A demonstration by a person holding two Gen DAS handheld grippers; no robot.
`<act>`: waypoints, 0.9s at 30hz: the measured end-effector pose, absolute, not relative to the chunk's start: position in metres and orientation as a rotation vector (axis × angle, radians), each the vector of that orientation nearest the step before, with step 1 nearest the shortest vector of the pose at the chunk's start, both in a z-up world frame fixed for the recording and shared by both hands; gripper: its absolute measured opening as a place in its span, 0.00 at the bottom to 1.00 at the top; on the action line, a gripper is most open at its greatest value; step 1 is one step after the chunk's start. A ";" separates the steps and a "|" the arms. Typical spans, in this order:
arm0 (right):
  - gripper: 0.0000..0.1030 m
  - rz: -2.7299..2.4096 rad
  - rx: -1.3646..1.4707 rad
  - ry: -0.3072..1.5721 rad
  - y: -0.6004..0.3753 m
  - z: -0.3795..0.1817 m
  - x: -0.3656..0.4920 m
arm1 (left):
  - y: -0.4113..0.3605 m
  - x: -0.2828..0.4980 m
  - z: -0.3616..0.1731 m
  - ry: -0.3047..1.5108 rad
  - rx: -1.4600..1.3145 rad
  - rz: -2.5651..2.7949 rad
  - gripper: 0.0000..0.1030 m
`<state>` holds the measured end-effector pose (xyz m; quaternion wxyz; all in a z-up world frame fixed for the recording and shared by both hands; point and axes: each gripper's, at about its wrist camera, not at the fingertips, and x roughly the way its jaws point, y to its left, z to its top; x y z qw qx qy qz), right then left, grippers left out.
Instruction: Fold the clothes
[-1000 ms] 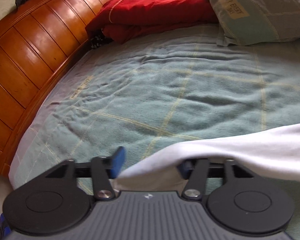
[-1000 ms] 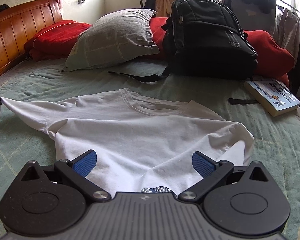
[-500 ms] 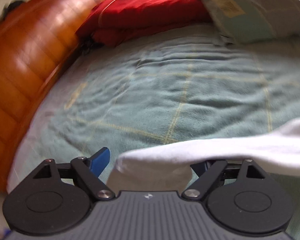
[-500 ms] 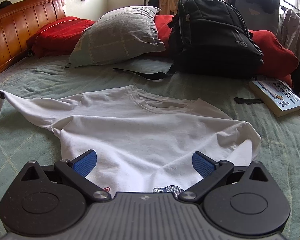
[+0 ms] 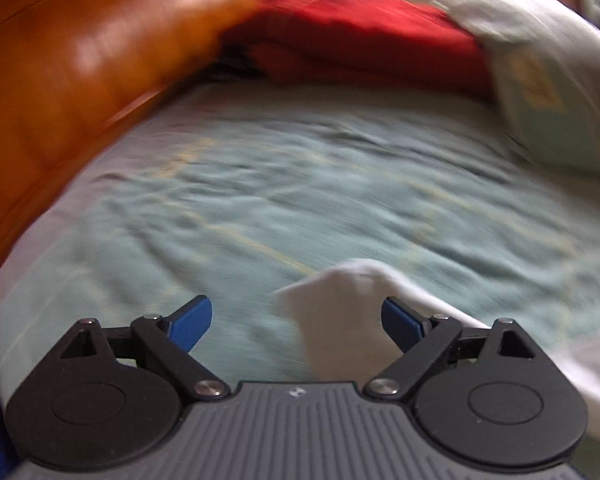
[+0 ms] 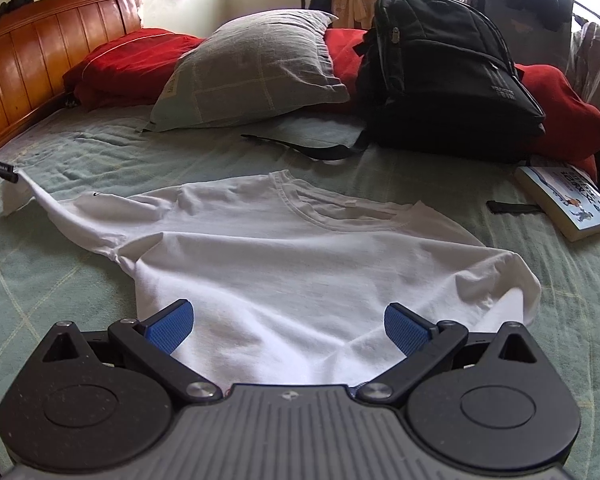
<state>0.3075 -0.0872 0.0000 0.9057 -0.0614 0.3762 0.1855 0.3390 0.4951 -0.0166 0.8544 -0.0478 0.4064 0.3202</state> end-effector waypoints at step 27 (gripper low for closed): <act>1.00 0.391 -0.120 0.788 -0.074 -0.006 0.314 | 0.514 0.292 -0.053 0.666 -0.572 0.580 0.03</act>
